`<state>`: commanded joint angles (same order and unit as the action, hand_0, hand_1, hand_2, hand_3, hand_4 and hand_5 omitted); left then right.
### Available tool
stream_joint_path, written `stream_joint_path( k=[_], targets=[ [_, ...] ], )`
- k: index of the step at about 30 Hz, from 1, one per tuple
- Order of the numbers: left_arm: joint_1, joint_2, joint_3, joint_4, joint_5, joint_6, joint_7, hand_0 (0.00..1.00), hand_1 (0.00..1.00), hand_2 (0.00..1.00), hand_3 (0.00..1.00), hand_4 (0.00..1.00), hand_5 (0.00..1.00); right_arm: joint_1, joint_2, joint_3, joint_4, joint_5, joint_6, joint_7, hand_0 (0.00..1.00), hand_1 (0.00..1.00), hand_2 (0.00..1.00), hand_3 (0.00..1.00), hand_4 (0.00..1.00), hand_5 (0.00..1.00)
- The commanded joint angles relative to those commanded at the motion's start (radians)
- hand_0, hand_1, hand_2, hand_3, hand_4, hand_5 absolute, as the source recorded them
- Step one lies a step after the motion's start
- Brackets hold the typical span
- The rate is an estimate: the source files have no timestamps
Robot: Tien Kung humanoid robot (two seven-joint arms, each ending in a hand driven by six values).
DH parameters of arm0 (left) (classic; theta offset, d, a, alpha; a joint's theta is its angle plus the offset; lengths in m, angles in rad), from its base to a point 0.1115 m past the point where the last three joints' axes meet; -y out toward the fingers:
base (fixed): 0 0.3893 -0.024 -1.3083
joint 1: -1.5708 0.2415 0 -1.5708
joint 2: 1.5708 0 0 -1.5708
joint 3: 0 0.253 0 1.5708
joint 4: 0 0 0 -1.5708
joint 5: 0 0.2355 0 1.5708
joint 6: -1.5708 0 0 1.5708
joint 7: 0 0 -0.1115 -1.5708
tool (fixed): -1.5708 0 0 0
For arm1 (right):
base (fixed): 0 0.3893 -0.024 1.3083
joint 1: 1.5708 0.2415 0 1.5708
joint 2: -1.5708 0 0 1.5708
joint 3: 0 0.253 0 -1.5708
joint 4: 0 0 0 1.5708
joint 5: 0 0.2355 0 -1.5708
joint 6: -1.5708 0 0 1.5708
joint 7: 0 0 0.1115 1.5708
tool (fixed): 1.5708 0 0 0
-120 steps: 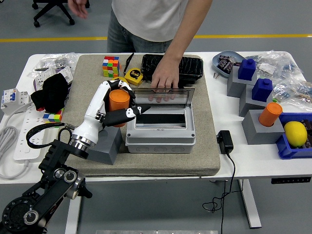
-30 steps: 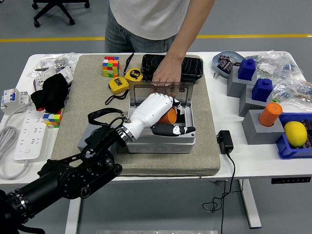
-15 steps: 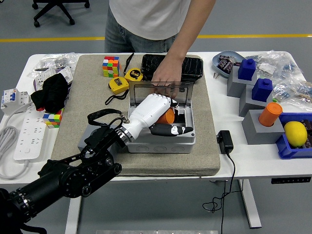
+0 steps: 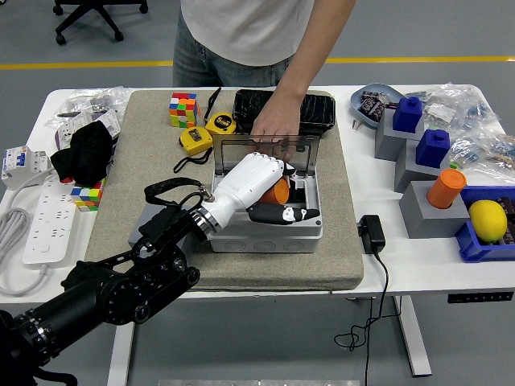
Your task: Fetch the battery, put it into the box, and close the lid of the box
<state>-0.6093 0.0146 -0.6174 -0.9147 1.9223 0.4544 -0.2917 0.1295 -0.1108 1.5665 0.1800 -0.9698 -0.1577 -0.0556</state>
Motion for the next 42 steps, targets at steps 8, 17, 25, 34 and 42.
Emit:
stream_joint_path(
  k=[8,17,25,34,42],
  targets=[
    [0.001,0.001,-0.002,0.001,0.006,-0.012,-0.001,0.333,0.587,0.464,0.468,0.972,0.932,0.001,0.000,0.001,0.000,0.001,0.001,0.001,0.974,0.782,0.746,0.796,0.998,0.998],
    [0.001,0.002,-0.007,-0.002,0.009,-0.017,-0.002,0.559,0.616,0.519,0.504,0.978,0.969,0.001,0.001,0.003,0.000,0.000,0.002,0.001,0.974,0.781,0.746,0.796,0.998,0.998],
    [0.004,0.011,-0.017,-0.025,0.009,-0.011,-0.007,0.572,0.592,0.510,0.498,0.982,0.976,0.000,0.001,0.004,0.000,-0.001,0.002,0.000,0.973,0.781,0.746,0.795,0.998,0.998],
    [0.009,0.022,-0.011,-0.051,0.012,-0.007,-0.016,0.541,0.562,0.502,0.492,0.984,0.977,-0.002,0.001,0.004,0.000,-0.002,0.001,0.000,0.973,0.782,0.746,0.795,0.998,0.998],
    [0.013,0.042,-0.004,-0.125,-0.013,-0.001,-0.043,0.443,0.463,0.468,0.476,0.989,0.988,-0.005,0.001,0.004,0.000,-0.002,0.000,-0.001,0.973,0.781,0.746,0.795,0.998,0.998]
  ],
)
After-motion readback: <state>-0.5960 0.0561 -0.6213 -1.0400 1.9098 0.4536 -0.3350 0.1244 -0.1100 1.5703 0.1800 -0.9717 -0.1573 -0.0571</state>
